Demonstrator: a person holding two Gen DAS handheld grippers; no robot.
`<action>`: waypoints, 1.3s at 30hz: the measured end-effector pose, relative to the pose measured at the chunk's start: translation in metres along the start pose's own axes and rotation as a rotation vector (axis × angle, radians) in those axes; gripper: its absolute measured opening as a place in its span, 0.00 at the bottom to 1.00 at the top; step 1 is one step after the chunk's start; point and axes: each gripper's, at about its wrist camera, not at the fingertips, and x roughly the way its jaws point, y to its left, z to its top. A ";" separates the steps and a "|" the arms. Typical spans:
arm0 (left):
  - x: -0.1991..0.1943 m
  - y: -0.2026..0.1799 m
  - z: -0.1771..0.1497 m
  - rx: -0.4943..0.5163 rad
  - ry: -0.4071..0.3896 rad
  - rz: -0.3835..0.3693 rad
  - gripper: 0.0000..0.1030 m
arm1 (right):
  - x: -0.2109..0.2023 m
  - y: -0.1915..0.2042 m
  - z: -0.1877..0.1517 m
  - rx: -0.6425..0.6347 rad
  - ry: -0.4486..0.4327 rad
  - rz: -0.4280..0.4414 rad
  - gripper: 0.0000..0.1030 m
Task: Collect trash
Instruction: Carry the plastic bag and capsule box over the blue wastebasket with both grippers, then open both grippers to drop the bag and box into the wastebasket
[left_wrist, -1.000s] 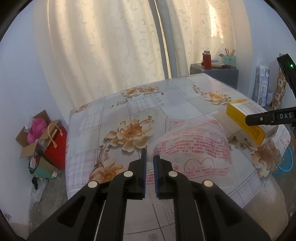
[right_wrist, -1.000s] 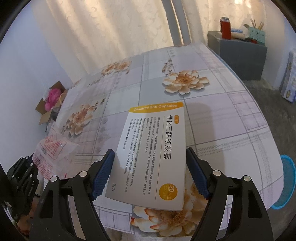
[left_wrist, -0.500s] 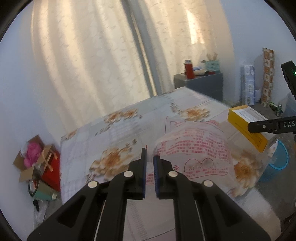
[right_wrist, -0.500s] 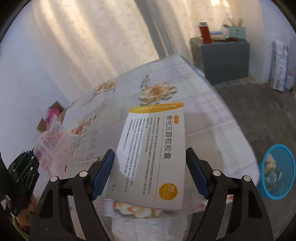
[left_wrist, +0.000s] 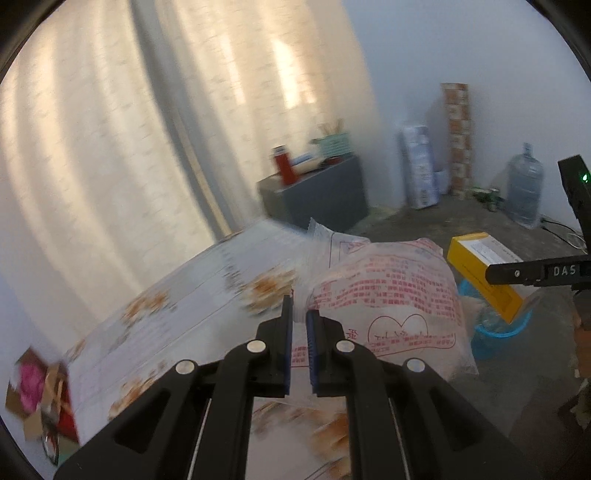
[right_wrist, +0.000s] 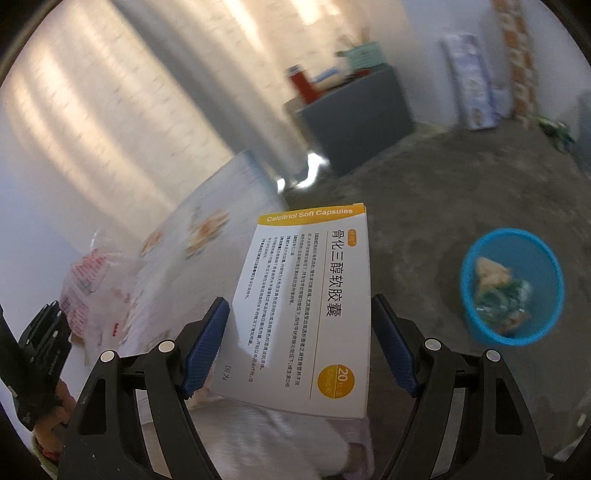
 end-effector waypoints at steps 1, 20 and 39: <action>0.003 -0.008 0.005 0.009 -0.002 -0.020 0.07 | -0.006 -0.015 0.001 0.026 -0.011 -0.019 0.71; 0.195 -0.257 0.107 0.252 0.293 -0.472 0.07 | -0.023 -0.241 -0.036 0.528 -0.061 -0.187 0.71; 0.350 -0.371 0.074 0.214 0.513 -0.504 0.60 | 0.082 -0.326 -0.035 0.728 0.011 -0.250 0.73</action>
